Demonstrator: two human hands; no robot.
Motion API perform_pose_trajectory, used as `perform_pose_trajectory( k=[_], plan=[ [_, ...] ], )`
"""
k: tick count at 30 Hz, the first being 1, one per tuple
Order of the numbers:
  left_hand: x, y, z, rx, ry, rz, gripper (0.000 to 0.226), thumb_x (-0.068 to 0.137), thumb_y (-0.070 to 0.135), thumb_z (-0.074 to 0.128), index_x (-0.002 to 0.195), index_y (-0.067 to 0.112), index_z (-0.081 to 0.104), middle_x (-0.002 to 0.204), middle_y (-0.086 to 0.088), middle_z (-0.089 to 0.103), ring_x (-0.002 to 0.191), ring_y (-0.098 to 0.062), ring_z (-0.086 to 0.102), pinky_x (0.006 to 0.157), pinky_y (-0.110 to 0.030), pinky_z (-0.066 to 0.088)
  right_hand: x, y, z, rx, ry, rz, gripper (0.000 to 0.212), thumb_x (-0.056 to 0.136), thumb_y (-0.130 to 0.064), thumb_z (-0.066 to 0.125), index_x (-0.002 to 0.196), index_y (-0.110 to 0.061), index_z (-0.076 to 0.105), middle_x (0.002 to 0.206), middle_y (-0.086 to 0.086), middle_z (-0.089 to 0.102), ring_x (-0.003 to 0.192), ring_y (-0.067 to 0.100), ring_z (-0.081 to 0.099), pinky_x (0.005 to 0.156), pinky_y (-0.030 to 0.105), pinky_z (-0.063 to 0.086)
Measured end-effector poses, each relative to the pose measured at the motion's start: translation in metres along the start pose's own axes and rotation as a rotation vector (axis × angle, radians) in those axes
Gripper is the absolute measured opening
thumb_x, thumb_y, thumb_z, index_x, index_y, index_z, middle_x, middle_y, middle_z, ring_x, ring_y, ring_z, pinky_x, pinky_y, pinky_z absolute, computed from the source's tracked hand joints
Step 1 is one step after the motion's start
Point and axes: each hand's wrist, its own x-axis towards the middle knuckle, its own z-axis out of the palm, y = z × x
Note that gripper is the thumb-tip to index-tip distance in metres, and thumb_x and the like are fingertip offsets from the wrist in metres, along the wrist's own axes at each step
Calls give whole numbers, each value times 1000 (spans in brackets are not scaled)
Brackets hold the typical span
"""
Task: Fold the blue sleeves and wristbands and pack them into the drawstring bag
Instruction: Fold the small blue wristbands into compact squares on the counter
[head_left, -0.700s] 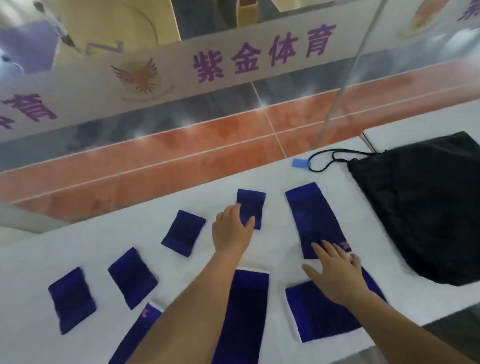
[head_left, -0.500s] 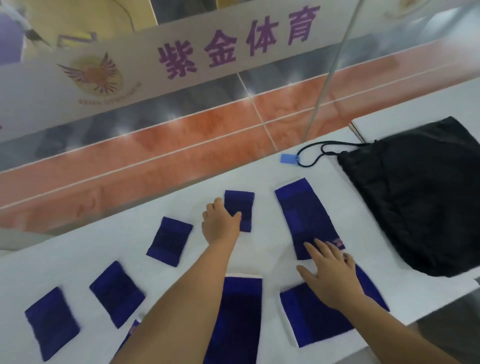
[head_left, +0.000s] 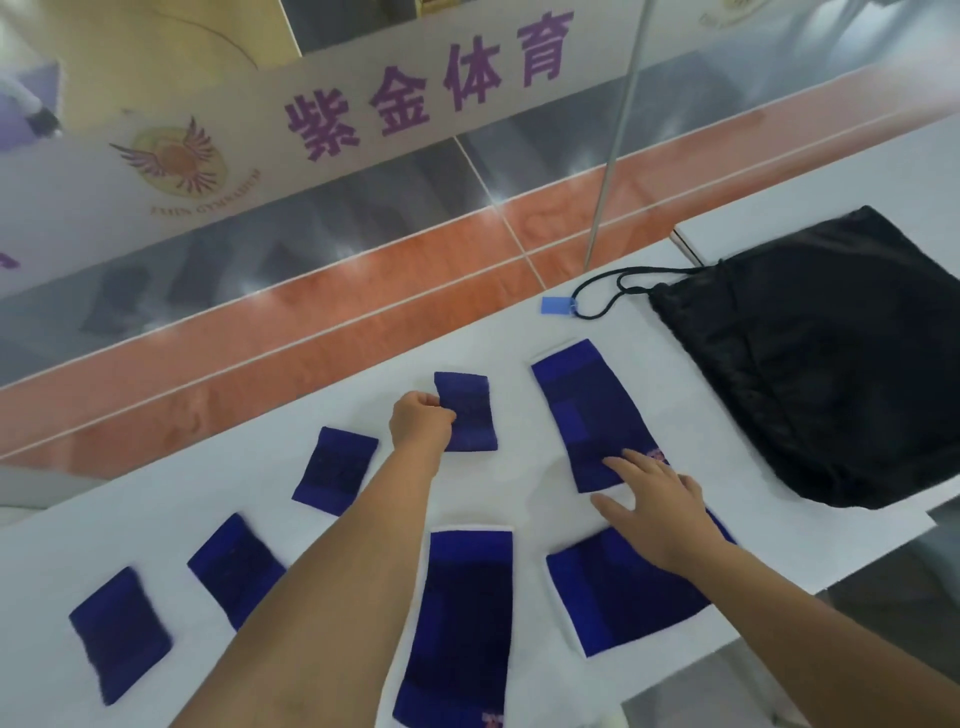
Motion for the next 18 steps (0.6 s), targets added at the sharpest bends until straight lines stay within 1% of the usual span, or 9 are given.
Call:
perform_pose_trajectory(
  k=[3,5,6,8,10,12,15,17,18],
  plan=[
    [-25,1,-12,-43,-61,-32,41,89,3,67,129,10,61,125,-10,65,111,-29,62,97,-42,53,-16,0,-7,131,47,-18,58,98,-51,47,151,-28,38,160,-4,34,146,20,32,120,45,23],
    [-46,-1,-18,-59,-82,-39,44,89,3,67,131,12,60,128,-11,64,114,-31,62,99,-44,53,-31,2,-9,254,67,-25,57,96,-51,52,148,-28,42,155,-4,43,133,20,48,114,45,34],
    [-57,-2,-20,-76,-83,-29,44,88,1,66,130,13,61,128,-11,64,113,-31,62,98,-45,54,-39,2,-9,330,70,-27,57,95,-50,55,147,-28,44,151,-4,47,126,20,54,110,44,40],
    [-84,-2,-23,-148,-87,-6,42,87,-2,66,126,15,63,125,-11,66,109,-31,64,93,-45,57,-56,2,-9,480,63,-34,56,94,-48,59,145,-28,46,140,-6,53,115,16,56,101,37,46],
    [-119,0,-27,-242,-130,22,40,88,-3,66,124,14,63,120,-11,69,104,-29,68,81,-40,61,-71,1,-10,638,18,-32,53,94,-43,62,143,-27,49,136,-5,54,116,13,54,97,33,46],
    [-164,3,-33,-317,-250,75,36,90,0,64,123,14,64,112,-8,73,97,-24,72,69,-31,61,-85,0,-16,822,-21,-17,48,93,-41,64,137,-25,55,133,-4,59,117,15,57,94,33,47],
    [-232,-7,-43,-450,-481,154,31,94,3,58,121,16,67,110,-8,76,101,-26,73,73,-33,60,-112,0,-29,1140,-109,3,39,92,-37,67,128,-24,63,119,-1,71,109,20,67,94,39,52],
    [-264,-25,-47,-528,-563,186,32,94,1,57,120,14,69,113,-13,75,103,-29,72,74,-36,58,-135,4,-35,1325,-189,-27,29,93,-27,66,121,-21,67,110,3,76,103,28,72,88,45,57],
    [-276,-35,-46,-552,-577,189,32,94,0,56,120,13,69,113,-15,74,102,-30,72,74,-36,58,-147,6,-35,1385,-230,-65,26,93,-22,65,119,-18,69,110,7,76,103,32,72,88,48,57]
  ],
)
